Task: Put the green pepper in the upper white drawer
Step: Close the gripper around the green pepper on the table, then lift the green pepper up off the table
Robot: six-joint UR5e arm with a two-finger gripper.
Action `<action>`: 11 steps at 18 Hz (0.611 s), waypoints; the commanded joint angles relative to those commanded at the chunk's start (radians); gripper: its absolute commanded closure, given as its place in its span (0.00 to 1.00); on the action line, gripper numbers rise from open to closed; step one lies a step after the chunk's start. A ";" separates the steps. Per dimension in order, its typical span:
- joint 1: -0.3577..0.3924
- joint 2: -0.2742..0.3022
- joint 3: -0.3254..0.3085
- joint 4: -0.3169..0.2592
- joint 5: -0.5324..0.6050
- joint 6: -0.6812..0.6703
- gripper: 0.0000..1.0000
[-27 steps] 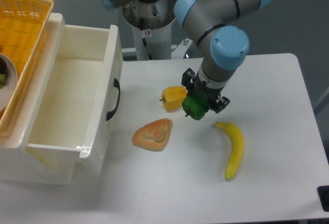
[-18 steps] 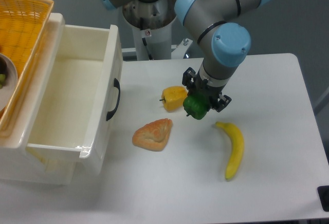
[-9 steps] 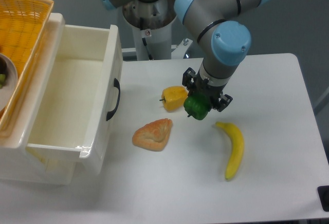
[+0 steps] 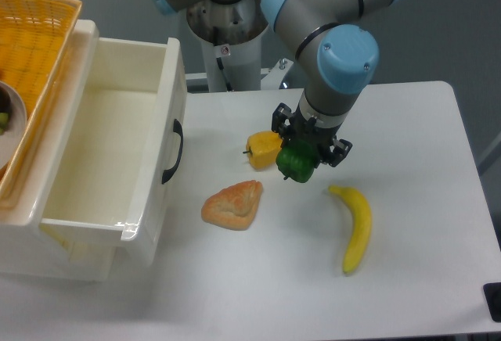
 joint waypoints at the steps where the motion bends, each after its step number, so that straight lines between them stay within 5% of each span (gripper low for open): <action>1: 0.000 0.014 0.000 -0.009 -0.011 -0.002 0.46; 11: -0.012 0.100 -0.003 -0.071 -0.109 -0.067 0.45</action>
